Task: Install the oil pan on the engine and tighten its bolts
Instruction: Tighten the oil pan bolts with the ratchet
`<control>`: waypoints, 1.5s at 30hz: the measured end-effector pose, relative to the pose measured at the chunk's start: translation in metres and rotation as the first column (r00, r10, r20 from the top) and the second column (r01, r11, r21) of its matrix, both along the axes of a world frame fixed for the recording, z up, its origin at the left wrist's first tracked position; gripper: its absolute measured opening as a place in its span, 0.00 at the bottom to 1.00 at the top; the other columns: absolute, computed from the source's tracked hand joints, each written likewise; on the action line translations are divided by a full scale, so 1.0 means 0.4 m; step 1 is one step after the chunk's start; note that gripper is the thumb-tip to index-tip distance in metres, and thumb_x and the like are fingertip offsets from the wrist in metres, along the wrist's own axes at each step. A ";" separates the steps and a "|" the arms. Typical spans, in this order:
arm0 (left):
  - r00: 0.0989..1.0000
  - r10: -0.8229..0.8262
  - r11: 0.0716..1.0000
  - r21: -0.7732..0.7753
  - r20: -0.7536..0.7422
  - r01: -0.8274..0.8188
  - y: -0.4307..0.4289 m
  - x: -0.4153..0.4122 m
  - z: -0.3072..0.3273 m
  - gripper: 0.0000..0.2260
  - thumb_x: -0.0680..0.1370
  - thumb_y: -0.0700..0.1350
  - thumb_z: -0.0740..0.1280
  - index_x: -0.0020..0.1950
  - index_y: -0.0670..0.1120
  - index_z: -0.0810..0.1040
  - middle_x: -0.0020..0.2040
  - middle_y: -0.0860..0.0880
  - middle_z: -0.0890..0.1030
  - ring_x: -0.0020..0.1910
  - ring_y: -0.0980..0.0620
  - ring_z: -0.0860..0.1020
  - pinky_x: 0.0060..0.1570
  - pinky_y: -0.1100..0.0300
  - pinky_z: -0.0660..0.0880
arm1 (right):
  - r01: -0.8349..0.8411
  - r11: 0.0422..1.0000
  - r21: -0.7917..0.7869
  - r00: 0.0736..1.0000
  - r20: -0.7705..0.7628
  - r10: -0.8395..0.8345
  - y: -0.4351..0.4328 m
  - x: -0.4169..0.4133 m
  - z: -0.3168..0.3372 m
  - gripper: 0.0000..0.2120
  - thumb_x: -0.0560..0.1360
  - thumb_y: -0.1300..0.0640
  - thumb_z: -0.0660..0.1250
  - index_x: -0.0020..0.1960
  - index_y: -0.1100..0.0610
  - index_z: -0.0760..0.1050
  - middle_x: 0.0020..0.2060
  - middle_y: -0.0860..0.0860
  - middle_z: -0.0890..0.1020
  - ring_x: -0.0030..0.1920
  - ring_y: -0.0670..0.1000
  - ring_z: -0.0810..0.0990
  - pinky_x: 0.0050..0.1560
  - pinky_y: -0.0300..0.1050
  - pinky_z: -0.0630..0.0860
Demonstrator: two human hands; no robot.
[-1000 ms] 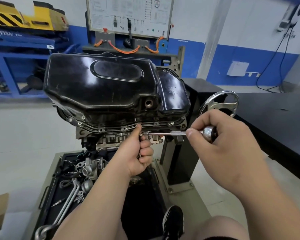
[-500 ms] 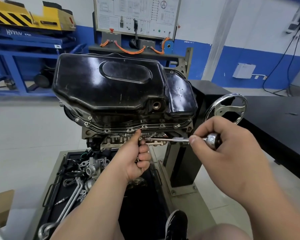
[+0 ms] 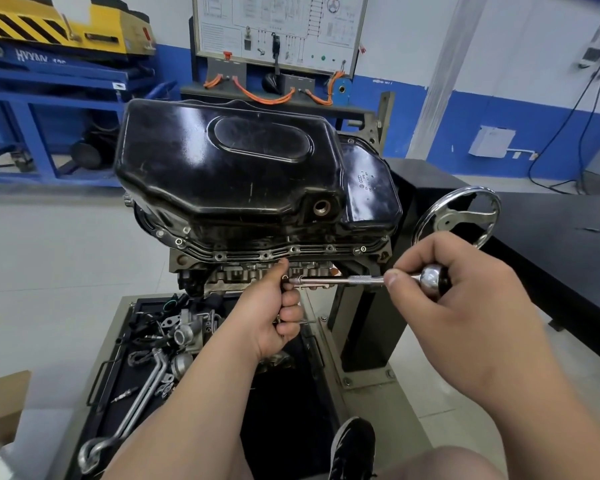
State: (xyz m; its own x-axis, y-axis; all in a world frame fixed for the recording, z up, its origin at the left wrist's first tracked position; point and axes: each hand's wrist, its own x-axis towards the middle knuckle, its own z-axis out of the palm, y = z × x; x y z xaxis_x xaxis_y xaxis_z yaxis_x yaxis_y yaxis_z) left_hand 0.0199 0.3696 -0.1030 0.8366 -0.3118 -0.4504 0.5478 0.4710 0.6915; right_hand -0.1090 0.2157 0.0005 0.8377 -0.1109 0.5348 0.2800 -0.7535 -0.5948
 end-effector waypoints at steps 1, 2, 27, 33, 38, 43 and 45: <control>1.000 -0.004 1.000 0.017 0.007 0.004 0.000 0.000 -0.001 0.19 0.78 0.59 0.62 0.34 0.49 0.66 0.25 0.54 0.63 0.19 0.57 0.58 0.17 0.69 0.53 | 0.007 1.000 -0.002 1.000 0.003 -0.007 -0.001 0.002 -0.002 0.03 0.67 0.50 0.66 0.39 0.45 0.72 0.24 0.43 0.75 0.23 0.43 0.70 0.24 0.30 0.66; 1.000 -0.008 0.999 0.040 0.017 0.008 -0.001 0.001 -0.002 0.18 0.78 0.58 0.62 0.34 0.49 0.66 0.25 0.54 0.62 0.19 0.57 0.58 0.18 0.69 0.53 | 0.012 1.000 -0.003 1.000 0.008 -0.012 -0.003 0.003 -0.004 0.03 0.67 0.50 0.66 0.39 0.45 0.72 0.24 0.43 0.75 0.24 0.43 0.70 0.24 0.30 0.66; 0.975 0.166 0.978 -0.150 0.145 -0.144 -0.113 0.082 0.010 0.14 0.83 0.49 0.53 0.46 0.45 0.74 0.23 0.53 0.65 0.18 0.57 0.60 0.18 0.69 0.53 | -0.018 0.964 -0.266 0.999 -0.053 0.004 -0.004 0.055 -0.023 0.04 0.69 0.47 0.60 0.42 0.40 0.66 0.38 0.31 0.75 0.37 0.40 0.74 0.38 0.35 0.70; 0.988 0.144 0.953 -0.276 0.065 -0.120 -0.108 0.088 -0.016 0.14 0.82 0.47 0.53 0.46 0.45 0.75 0.23 0.53 0.63 0.18 0.57 0.59 0.17 0.70 0.52 | -0.011 0.961 -0.276 0.995 -0.097 -0.016 -0.002 0.075 -0.034 0.02 0.68 0.46 0.60 0.39 0.42 0.66 0.42 0.32 0.74 0.40 0.40 0.73 0.39 0.34 0.70; 0.995 0.076 0.907 -0.418 0.063 -0.043 -0.094 0.091 -0.025 0.13 0.82 0.48 0.55 0.43 0.47 0.75 0.24 0.54 0.63 0.18 0.57 0.60 0.15 0.69 0.54 | -0.019 0.953 -0.301 0.993 -0.119 -0.018 0.015 0.075 -0.022 0.03 0.68 0.44 0.58 0.40 0.42 0.66 0.44 0.29 0.72 0.42 0.37 0.72 0.41 0.32 0.69; 0.999 0.023 0.832 -0.554 0.047 0.007 -0.091 0.095 -0.021 0.12 0.81 0.49 0.56 0.41 0.48 0.74 0.24 0.55 0.63 0.18 0.58 0.60 0.15 0.67 0.52 | -0.089 0.942 -0.324 0.982 -0.185 0.029 0.043 0.081 0.014 0.08 0.67 0.48 0.58 0.45 0.39 0.63 0.46 0.25 0.69 0.40 0.36 0.72 0.36 0.31 0.69; 1.000 0.013 0.801 -0.599 0.019 0.000 -0.088 0.097 -0.022 0.16 0.81 0.50 0.56 0.36 0.47 0.73 0.24 0.55 0.63 0.18 0.58 0.60 0.15 0.67 0.52 | -0.100 0.950 -0.295 0.983 -0.179 0.048 0.052 0.083 0.026 0.10 0.67 0.50 0.58 0.46 0.39 0.63 0.45 0.25 0.70 0.41 0.33 0.71 0.38 0.26 0.68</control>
